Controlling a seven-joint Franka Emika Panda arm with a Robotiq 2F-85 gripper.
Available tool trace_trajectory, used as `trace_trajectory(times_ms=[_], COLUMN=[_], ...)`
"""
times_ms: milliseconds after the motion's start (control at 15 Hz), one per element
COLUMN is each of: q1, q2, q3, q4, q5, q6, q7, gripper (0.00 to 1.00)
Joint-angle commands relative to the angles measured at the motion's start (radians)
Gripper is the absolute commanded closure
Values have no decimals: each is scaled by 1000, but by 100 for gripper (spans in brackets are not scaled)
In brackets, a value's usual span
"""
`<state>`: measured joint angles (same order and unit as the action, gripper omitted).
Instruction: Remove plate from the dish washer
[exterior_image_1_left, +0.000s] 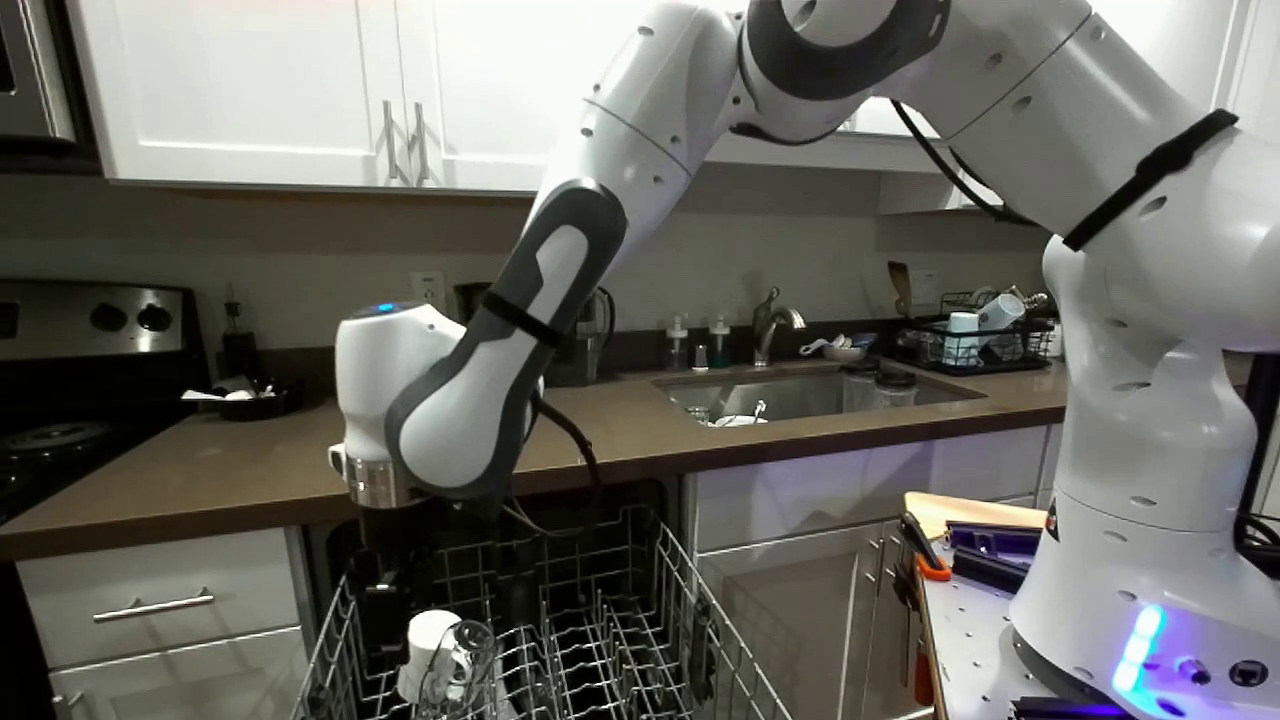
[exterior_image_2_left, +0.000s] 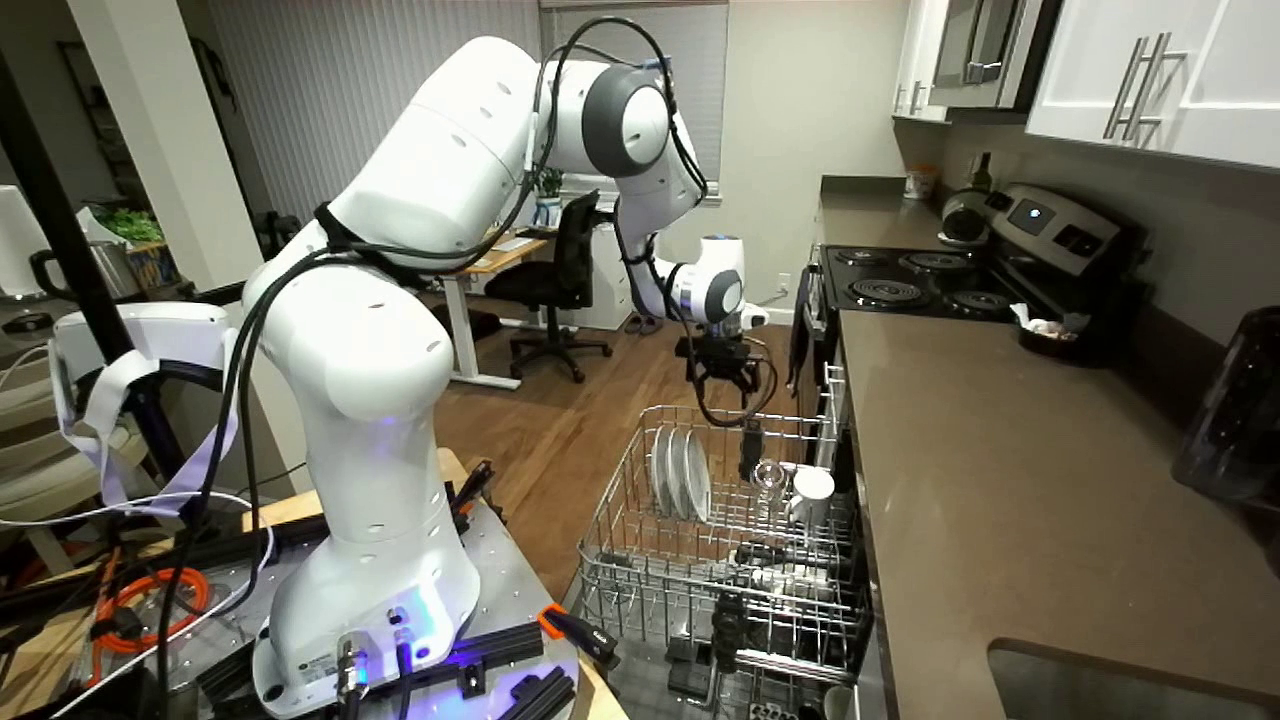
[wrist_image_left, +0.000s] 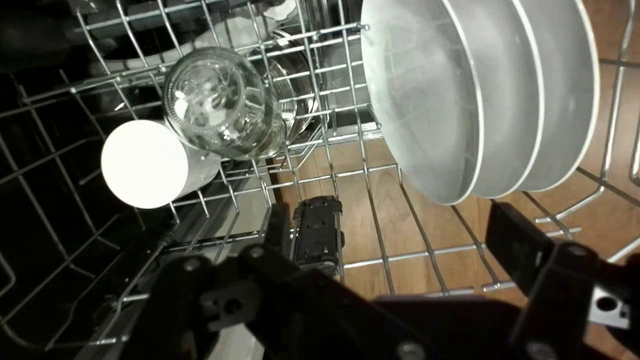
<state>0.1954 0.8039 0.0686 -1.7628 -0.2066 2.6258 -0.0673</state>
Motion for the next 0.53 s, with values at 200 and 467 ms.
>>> trace_trajectory(times_ms=[200,467], q1=[-13,-2], q2=[125,105], q3=[4,-12], q4=[65,48], q5=[7,5], q6=[37,32], q7=[-36,-10], gripper=[0,0])
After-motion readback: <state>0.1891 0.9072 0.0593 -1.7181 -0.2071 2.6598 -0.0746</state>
